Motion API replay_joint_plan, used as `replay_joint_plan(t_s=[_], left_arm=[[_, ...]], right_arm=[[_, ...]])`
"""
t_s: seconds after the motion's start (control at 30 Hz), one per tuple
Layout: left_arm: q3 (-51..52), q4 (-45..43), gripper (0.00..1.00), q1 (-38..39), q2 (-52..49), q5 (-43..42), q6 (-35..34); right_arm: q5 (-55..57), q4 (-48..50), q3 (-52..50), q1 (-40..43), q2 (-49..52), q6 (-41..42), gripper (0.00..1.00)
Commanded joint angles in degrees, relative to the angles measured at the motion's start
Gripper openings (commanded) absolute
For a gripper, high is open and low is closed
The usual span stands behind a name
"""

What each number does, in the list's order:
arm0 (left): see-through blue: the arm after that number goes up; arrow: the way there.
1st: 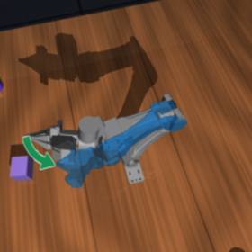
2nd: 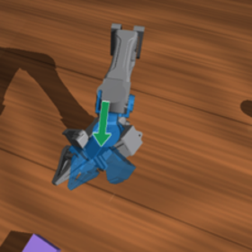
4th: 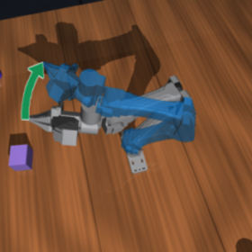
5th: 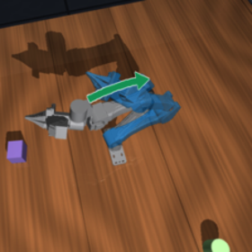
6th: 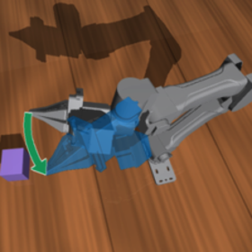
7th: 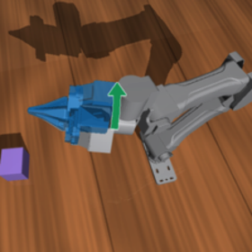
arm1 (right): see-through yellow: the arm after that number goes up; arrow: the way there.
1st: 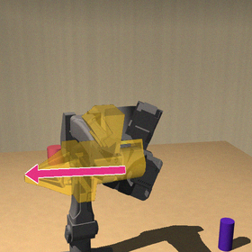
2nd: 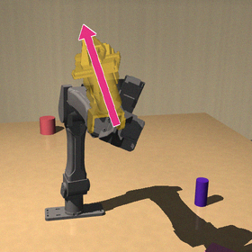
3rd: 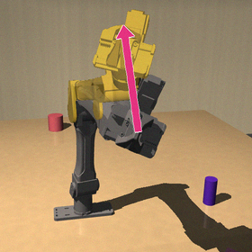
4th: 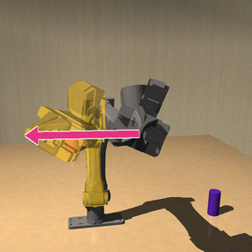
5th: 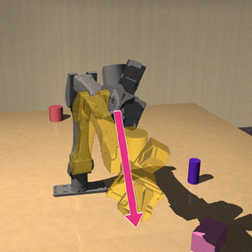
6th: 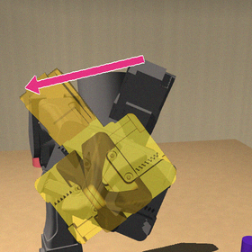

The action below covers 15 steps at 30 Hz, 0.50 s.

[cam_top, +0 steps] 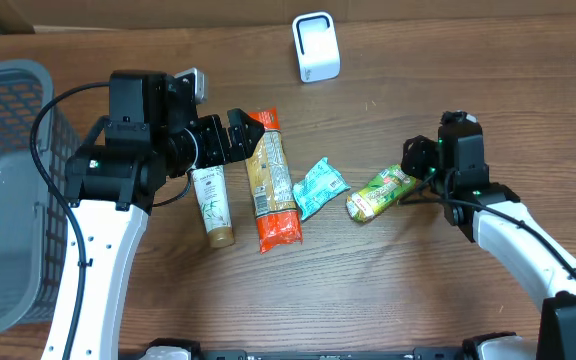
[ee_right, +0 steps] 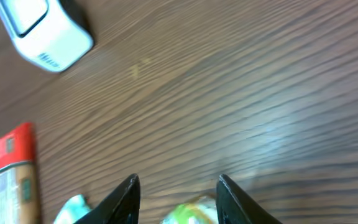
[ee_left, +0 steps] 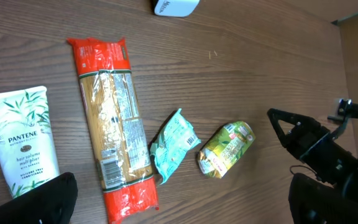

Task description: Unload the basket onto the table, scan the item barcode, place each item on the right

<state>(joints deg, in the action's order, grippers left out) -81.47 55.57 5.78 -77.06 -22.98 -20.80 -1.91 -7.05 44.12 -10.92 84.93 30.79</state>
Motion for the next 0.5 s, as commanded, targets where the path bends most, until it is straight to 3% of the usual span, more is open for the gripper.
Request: replay_joint_plan(t_s=[0.0, 0.03, 0.13, 0.2, 0.47], left_arm=[[-1.2, -0.1, 1.00, 0.2, -0.5, -0.8, 1.1], [-1.2, -0.1, 1.00, 0.2, -0.5, -0.8, 1.1], [-1.2, -0.1, 1.00, 0.2, -0.5, -0.8, 1.1], [-1.2, -0.1, 1.00, 0.2, -0.5, -0.8, 1.1], [-1.2, -0.1, 1.00, 0.2, -0.5, -0.8, 1.1]], right_arm=[[-9.7, -5.7, 4.4, 0.0, 0.3, 4.4, 0.41], [-10.5, -9.0, 5.4, -0.1, 0.3, 7.4, 0.43], [-10.9, -18.9, 6.3, -0.3, 0.3, 17.0, 0.61], [-10.8, -22.8, 6.2, -0.4, 0.3, 19.2, 0.65], [-8.2, -22.5, 5.6, -5.9, 5.1, 22.9, 0.61]])
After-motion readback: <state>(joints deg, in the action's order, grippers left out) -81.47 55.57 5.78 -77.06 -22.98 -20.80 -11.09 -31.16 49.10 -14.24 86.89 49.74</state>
